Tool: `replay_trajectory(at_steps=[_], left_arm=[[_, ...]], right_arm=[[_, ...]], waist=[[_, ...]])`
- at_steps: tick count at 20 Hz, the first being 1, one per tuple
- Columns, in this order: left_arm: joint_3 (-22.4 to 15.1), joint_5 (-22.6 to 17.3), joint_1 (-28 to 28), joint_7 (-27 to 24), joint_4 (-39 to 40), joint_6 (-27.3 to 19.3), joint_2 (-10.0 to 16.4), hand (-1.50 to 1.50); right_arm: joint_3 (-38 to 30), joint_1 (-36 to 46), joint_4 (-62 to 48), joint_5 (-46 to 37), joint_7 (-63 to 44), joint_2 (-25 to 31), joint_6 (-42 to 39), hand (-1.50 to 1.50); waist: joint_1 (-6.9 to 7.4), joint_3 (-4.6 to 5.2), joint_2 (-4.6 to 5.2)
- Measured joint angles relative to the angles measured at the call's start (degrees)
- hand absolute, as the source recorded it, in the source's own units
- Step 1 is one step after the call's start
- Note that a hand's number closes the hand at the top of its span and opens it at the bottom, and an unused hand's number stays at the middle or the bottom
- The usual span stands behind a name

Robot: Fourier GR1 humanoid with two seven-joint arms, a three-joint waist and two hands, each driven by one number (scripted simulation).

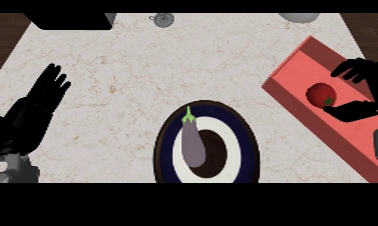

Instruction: Pick the tomato from the plate and place it in the cardboard box

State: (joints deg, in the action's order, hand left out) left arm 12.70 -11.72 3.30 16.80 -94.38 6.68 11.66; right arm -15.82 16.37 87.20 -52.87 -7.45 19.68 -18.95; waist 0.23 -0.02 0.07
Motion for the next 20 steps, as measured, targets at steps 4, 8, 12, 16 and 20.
replay_trajectory(at_steps=[4,8,12,16,20], left_arm=[[0.19,0.0,-0.56,-0.24,-0.37,0.33,0.02,0.0],[0.07,0.11,-1.38,-0.31,-0.84,0.27,-0.29,0.0],[0.23,0.3,-1.59,-0.13,-0.82,-0.01,-0.32,0.0],[0.38,0.31,-1.87,-0.2,-0.92,0.07,-0.33,0.0],[0.18,0.65,-1.24,0.31,-1.03,-0.23,-0.39,0.0]], right_arm=[[-1.78,-0.66,-1.12,3.55,4.38,-0.79,2.56,-1.5],[-6.92,-0.28,0.45,10.47,5.68,-4.9,6.42,-1.5],[-13.85,1.07,1.69,19.15,4.94,-6.47,7.23,-1.5],[-20.14,0.59,2.2,27.47,4.57,-5.26,5.57,-1.5],[-26.23,0.5,-0.75,34.76,4.08,-0.58,2.95,-1.5]], waist=[[-0.12,-0.02,-0.04],[-0.37,-0.03,-0.18],[-0.68,-0.02,-0.23],[-0.67,0.0,-0.22],[-0.57,0.01,-0.17]])
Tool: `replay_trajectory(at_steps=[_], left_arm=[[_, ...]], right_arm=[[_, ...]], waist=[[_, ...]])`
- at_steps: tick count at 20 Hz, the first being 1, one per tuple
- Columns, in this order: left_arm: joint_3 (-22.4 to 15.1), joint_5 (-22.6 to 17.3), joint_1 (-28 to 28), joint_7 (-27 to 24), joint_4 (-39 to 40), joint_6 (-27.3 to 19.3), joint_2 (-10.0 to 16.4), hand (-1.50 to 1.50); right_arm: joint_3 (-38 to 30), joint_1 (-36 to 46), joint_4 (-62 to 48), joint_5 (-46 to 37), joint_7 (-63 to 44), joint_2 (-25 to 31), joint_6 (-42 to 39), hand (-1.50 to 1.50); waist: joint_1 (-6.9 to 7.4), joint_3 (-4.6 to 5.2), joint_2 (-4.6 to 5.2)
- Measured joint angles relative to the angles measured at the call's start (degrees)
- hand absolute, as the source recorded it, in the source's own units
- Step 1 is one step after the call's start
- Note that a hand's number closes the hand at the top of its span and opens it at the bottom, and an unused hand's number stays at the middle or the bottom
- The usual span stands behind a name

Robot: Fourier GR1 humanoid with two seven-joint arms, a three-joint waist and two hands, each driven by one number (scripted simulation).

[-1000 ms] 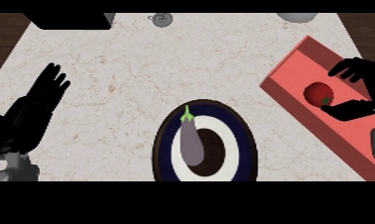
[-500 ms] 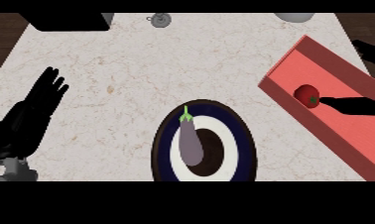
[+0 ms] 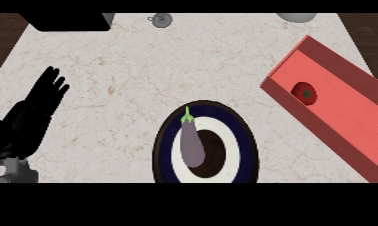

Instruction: Pick the tomato from the plate and place it in the cardboard box

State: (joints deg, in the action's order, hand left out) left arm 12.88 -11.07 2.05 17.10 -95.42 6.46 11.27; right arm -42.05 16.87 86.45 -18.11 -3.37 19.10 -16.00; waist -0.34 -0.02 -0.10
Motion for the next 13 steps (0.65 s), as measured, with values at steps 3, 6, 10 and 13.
replay_trajectory(at_steps=[3,6,10,13], left_arm=[[0.52,-0.41,0.32,-0.26,0.42,0.35,0.25,0.0],[0.85,-0.74,0.43,-0.66,1.05,0.95,0.45,0.0],[1.0,-0.94,0.06,-0.33,0.42,1.26,0.49,0.0],[0.43,-0.09,0.25,-0.07,-0.11,0.52,-0.07,0.0]], right_arm=[[-4.15,-0.46,-3.43,5.24,0.73,4.69,-3.03,-1.5],[-6.57,-1.93,-7.91,8.8,3.7,9.38,-6.62,-1.5],[-8.46,-4.46,-12.86,12.02,8.19,13.51,-9.73,-1.5],[-8.92,-5.22,-18.47,12.85,12.31,17.45,-11.27,-1.5]], waist=[[0.06,0.01,0.02],[0.14,0.0,0.06],[0.24,0.0,0.07],[0.32,-0.01,0.09]])
